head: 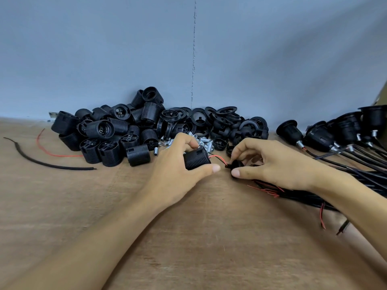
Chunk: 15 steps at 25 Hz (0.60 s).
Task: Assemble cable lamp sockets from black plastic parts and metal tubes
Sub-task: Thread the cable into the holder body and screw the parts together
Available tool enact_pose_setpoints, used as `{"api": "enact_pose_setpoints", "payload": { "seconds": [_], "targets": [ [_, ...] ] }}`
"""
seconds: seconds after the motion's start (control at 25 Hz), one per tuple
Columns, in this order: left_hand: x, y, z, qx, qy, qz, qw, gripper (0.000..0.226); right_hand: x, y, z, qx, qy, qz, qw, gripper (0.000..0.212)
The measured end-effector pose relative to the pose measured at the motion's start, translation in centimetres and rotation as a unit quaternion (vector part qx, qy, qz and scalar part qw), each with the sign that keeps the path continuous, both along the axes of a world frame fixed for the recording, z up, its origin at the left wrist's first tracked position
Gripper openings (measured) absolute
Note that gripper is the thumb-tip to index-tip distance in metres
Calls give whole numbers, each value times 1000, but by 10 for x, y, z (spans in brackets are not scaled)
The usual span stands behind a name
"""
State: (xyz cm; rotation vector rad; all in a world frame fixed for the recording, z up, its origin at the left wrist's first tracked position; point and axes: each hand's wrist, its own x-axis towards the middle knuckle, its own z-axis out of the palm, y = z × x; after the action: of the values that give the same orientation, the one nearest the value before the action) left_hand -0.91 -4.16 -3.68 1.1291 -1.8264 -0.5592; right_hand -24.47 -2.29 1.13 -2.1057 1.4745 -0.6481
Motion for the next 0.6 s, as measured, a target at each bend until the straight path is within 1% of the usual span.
{"api": "enact_pose_setpoints", "payload": {
  "seconds": [0.08, 0.12, 0.28, 0.36, 0.48, 0.6],
  "targets": [
    [0, 2, 2, -16, -3, -5, 1000, 53, -1, -1, -2, 2, -23, 19, 1000, 20],
    [1, 3, 2, -22, -6, -8, 1000, 53, -1, -1, -2, 11, -27, 25, 999, 21],
    [2, 2, 2, -55, -3, -14, 998, 46, 0, -1, -2, 44, -32, 38, 998, 42],
    [2, 2, 1, -64, 2, -10, 998, 44, 0, 0, 0, 40, -51, 36, 997, 46],
    [3, 2, 2, -60, 16, -13, 998, 41, -1, 0, 3, 24, -68, 25, 997, 38],
    [3, 4, 3, -50, 31, -17, 998, 40, 1, 1, 5, 38, -84, 22, 996, 27]
  ]
}}
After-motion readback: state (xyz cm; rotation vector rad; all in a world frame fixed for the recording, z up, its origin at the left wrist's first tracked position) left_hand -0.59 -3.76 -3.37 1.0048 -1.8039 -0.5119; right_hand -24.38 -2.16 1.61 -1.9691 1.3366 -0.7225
